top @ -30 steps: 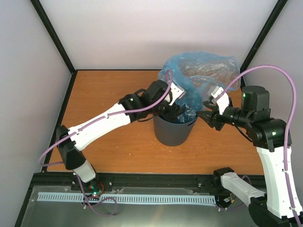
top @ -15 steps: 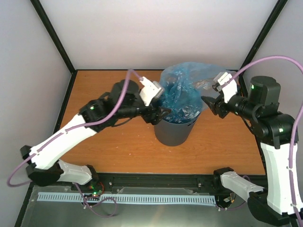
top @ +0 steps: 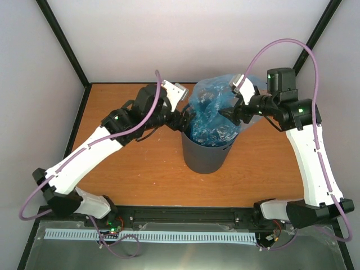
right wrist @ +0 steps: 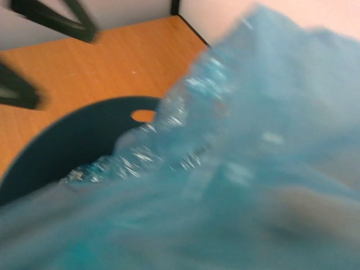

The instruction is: Put the trash bags into the trash bin

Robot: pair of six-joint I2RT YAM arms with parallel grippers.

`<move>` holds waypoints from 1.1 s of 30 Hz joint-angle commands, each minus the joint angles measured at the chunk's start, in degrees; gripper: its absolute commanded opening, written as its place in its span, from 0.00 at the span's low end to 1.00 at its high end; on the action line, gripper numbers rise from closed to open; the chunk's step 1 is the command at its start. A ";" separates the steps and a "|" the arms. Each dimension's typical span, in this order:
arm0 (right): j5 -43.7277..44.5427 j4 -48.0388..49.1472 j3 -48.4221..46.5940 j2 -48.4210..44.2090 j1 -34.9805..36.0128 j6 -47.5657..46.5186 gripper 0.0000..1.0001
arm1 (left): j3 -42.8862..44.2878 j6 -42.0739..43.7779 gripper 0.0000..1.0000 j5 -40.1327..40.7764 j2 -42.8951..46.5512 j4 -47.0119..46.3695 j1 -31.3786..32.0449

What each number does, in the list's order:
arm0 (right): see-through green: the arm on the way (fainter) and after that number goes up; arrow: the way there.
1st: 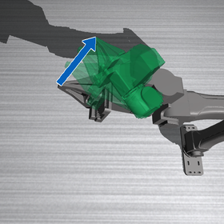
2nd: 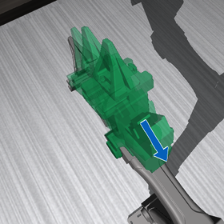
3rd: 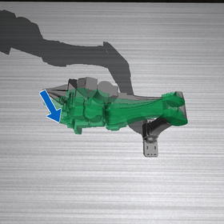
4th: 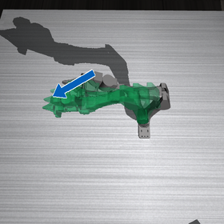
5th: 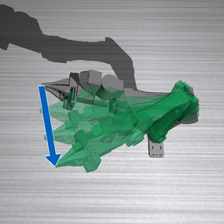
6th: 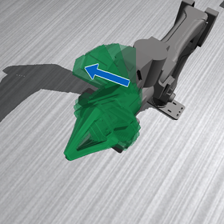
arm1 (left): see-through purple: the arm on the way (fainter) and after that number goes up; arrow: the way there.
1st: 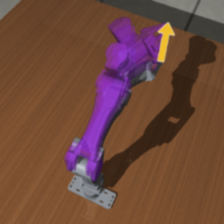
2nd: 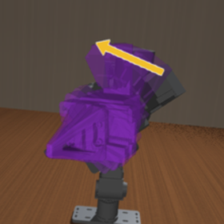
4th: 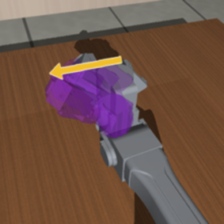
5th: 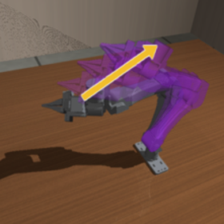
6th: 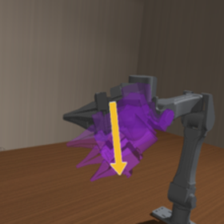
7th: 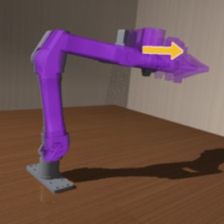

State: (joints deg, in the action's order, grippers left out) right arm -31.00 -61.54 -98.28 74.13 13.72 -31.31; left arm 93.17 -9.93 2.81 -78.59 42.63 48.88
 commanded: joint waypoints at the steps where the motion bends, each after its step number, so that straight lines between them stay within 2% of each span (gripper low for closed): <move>1: -7.76 -0.81 -4.33 1.60 1.94 -1.86 0.89 | 2.33 0.86 0.84 3.78 -5.22 -5.83 -5.79; 5: -7.17 1.84 -3.34 2.49 2.68 0.57 0.90 | 3.92 -2.52 0.82 -4.90 -9.08 -10.80 -16.75; 8: -2.39 6.52 -2.40 2.69 2.95 5.86 0.85 | 3.31 -2.93 0.83 -8.04 -11.11 -16.82 -18.89; 13: -0.94 8.71 -2.67 2.97 3.05 9.80 0.47 | 10.80 -4.34 0.80 -12.42 -17.44 -17.93 -18.91; 17: -3.81 6.08 -3.87 1.85 3.15 8.60 0.24 | 17.44 -4.06 0.74 -17.18 -23.44 -15.62 -18.87; 20: -6.88 4.53 -3.59 -0.09 3.31 7.22 0.12 | 19.27 -2.96 0.67 -21.28 -25.40 -14.61 -17.89; 27: -14.93 -0.80 -6.66 -3.29 4.51 5.65 0.09 | 15.89 4.71 0.63 -20.39 -21.63 -10.35 -8.43; 33: -17.79 -3.60 -8.35 -3.72 5.88 4.40 0.09 | 4.83 2.91 0.56 -17.75 -13.89 -11.17 -3.97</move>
State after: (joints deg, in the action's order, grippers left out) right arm -45.25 -61.76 -105.58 70.57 18.33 -25.45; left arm 102.89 -7.79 -16.23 -98.65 30.76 44.14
